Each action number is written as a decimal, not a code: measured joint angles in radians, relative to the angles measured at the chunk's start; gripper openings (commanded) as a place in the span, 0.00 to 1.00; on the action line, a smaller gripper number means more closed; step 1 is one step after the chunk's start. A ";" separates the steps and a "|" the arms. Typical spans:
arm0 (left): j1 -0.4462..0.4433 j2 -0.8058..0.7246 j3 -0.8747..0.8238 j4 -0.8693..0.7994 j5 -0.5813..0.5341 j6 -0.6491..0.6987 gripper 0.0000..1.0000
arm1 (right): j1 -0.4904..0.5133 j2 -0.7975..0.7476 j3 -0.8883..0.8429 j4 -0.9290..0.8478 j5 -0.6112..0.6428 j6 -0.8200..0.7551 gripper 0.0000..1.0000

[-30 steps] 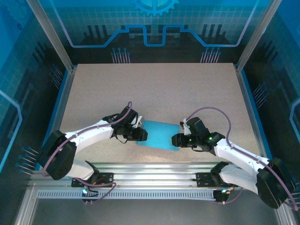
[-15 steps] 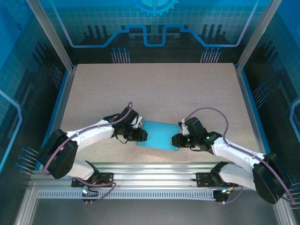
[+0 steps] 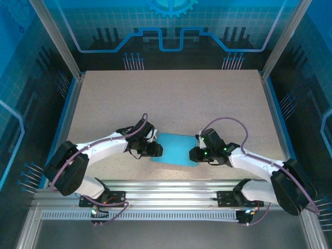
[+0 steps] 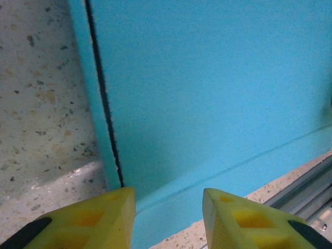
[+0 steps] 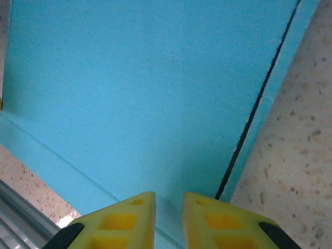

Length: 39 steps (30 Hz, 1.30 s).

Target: Fold the paper box

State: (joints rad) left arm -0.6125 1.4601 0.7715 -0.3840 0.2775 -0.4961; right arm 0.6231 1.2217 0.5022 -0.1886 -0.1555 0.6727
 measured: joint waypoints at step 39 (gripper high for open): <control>-0.020 0.074 0.039 0.099 -0.121 0.024 0.41 | -0.002 0.157 0.095 0.086 -0.011 -0.094 0.30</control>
State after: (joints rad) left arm -0.6327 1.5337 0.8108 -0.2852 0.1566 -0.4717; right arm 0.6216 1.3788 0.5968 -0.1024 -0.1669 0.5785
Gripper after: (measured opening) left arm 0.413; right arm 0.296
